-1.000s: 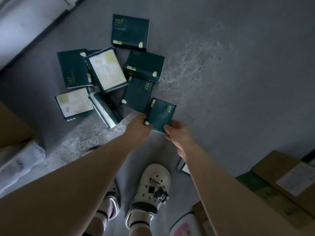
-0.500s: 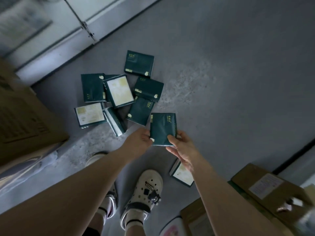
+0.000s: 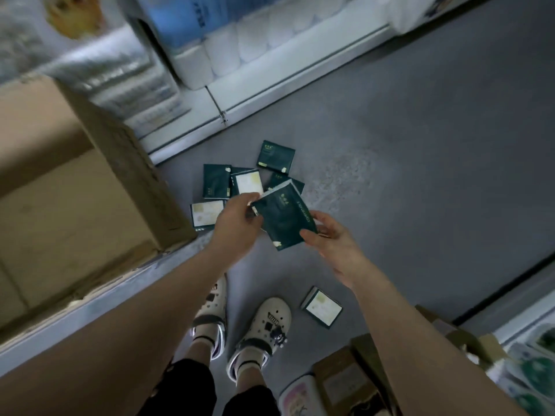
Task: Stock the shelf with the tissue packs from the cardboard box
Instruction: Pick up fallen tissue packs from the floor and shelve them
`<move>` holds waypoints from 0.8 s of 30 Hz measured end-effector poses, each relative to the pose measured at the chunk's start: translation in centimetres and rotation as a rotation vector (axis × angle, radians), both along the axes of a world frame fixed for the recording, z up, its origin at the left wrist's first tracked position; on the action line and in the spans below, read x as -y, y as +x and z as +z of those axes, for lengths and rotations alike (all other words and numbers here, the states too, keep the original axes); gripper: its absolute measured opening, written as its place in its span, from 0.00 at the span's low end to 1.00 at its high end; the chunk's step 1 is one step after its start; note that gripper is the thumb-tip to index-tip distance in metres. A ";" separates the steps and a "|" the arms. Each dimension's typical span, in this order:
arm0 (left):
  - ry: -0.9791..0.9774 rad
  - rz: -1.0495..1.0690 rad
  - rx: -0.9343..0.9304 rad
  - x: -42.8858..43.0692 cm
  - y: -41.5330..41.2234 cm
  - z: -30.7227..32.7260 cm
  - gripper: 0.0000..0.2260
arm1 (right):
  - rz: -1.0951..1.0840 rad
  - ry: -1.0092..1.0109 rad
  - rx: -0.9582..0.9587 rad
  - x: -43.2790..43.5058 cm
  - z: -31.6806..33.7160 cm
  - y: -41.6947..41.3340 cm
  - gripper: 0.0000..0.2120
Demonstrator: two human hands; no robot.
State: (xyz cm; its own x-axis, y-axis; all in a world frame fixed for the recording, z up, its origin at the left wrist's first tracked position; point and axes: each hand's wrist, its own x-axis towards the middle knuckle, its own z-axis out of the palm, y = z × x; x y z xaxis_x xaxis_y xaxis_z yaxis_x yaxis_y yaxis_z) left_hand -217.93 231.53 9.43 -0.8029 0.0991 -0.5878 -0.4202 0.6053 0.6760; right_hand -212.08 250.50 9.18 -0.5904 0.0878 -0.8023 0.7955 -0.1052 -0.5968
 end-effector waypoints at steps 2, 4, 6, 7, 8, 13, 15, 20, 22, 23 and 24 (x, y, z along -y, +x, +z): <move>0.001 0.051 -0.016 1.3 -0.1 2.6 0.17 | 0.006 -0.004 -0.023 0.8 2.3 -0.5 0.16; 0.034 0.116 -0.014 2.7 0.0 5.0 0.16 | 0.017 0.020 -0.038 1.9 4.7 -0.9 0.16; 0.074 0.162 -0.035 4.3 -0.1 7.2 0.15 | 0.026 0.026 -0.071 2.9 6.8 -1.1 0.16; 0.089 0.178 -0.043 5.1 -0.1 8.2 0.14 | 0.032 0.030 -0.085 3.5 7.7 -1.2 0.16; 0.102 0.195 -0.057 5.9 -0.2 9.1 0.13 | 0.033 0.035 -0.098 4.1 8.7 -1.4 0.15; 0.156 0.291 -0.078 10.3 -0.6 12.9 0.09 | 0.086 0.078 -0.155 7.5 12.2 -3.8 0.17; 0.141 0.322 -0.092 12.2 -1.0 14.4 0.08 | 0.090 0.086 -0.175 9.3 13.6 -5.2 0.19; 0.109 0.427 -0.119 17.9 -2.2 18.0 0.09 | 0.173 0.109 -0.256 15.1 17.4 -9.1 0.18; 0.105 0.442 -0.146 20.5 -2.9 19.2 0.10 | 0.207 0.100 -0.287 17.7 18.9 -10.7 0.18; 0.107 0.442 -0.163 21.0 -3.2 19.6 0.10 | 0.219 0.100 -0.299 18.4 19.5 -11.3 0.17; 0.119 0.459 -0.188 22.4 -3.6 20.4 0.11 | 0.237 0.089 -0.318 19.9 20.4 -12.3 0.17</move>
